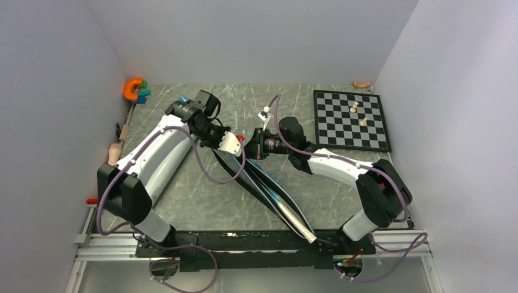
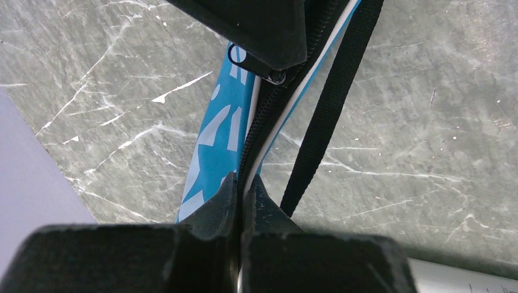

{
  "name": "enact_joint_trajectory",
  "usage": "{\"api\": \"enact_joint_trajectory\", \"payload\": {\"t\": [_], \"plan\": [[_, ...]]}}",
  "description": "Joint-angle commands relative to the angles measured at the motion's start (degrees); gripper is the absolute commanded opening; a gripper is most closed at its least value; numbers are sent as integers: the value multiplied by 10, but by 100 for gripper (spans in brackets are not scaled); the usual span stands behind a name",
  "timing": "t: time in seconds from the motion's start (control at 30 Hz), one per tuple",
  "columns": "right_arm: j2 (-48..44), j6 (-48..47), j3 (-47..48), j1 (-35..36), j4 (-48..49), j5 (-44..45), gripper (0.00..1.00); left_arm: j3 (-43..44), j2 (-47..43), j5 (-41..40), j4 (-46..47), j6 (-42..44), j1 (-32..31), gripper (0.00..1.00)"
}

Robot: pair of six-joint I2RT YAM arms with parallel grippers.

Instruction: Pack up the badminton gear

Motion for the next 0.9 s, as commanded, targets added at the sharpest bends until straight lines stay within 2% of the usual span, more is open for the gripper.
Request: {"api": "enact_joint_trajectory", "payload": {"t": [0.0,0.3,0.57,0.67,0.7,0.77,0.87], "plan": [[-13,2,20,4,26,4,0,22,-4,2,2,-8,-1,0],[-78,-11,-13,3,-3,20,0,27,1,-1,-1,-9,-1,0],[-92,-19,-32,3,-20,32,0,33,4,-1,-3,-12,-1,0],[-81,-24,-23,2,-33,44,48,32,-3,3,2,-14,-1,0],[-80,-24,-22,1,-32,47,58,29,-7,4,4,-14,-1,0],[-75,-24,-20,-2,-29,54,70,19,-17,6,12,-13,-1,0],[-58,-17,-9,-2,-15,54,73,3,-25,3,16,-8,-1,0]]}}
